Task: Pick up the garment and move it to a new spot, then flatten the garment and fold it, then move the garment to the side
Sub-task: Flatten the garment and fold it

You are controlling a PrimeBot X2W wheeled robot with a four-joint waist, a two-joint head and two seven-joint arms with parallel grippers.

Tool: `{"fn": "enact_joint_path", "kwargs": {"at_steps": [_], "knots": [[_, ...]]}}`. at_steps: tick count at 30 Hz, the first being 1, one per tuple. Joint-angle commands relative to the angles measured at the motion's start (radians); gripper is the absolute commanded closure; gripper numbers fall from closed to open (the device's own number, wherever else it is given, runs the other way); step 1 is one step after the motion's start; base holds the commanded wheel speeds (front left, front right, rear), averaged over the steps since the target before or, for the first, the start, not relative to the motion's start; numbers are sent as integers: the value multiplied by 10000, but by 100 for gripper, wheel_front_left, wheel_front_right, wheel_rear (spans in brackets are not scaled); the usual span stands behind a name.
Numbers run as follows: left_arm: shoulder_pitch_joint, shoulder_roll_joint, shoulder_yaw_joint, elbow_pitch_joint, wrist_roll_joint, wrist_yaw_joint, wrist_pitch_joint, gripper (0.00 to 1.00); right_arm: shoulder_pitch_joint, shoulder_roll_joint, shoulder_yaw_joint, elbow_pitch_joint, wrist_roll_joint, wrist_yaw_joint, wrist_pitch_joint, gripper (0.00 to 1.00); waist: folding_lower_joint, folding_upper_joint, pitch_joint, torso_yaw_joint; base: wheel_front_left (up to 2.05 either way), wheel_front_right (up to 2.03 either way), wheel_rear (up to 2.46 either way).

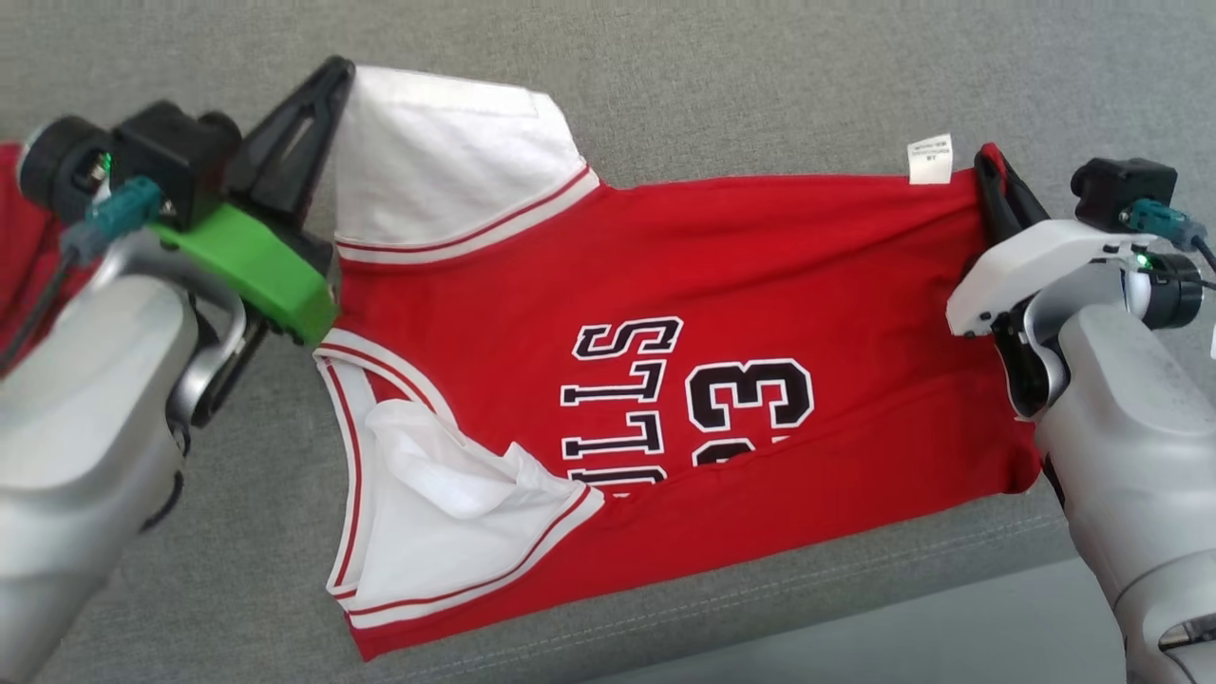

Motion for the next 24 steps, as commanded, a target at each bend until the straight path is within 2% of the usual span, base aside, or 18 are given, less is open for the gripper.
{"fn": "enact_joint_path", "kwargs": {"at_steps": [1,7,10,16,20,24], "knots": [[436,77,191,-382,125,103,-43,100,223,-68,-51,-181,70,-17,-44,100,0,0,-273,171,0,0,0],[2965,375,1419,-2711,768,857,-45,100,1202,-155,-117,-1003,358,-17,-45,100,0,0,-618,308,0,0,0],[4161,327,1975,-3615,1127,1028,-43,100,1646,-260,-168,-1312,461,-17,-45,100,0,0,-776,451,0,0,0],[6218,-193,2727,-4724,1397,876,-45,100,2432,-434,-503,-1913,822,-16,-44,100,0,0,-1080,680,0,0,0],[7225,-680,3197,-4832,1559,746,-45,100,3049,-440,-757,-2520,969,-16,-45,100,0,0,-1181,807,0,0,0],[8035,-1277,3558,-4713,1763,420,-44,100,3550,-510,-952,-2914,1188,-16,-44,100,0,0,-1182,932,0,0,0]]}}
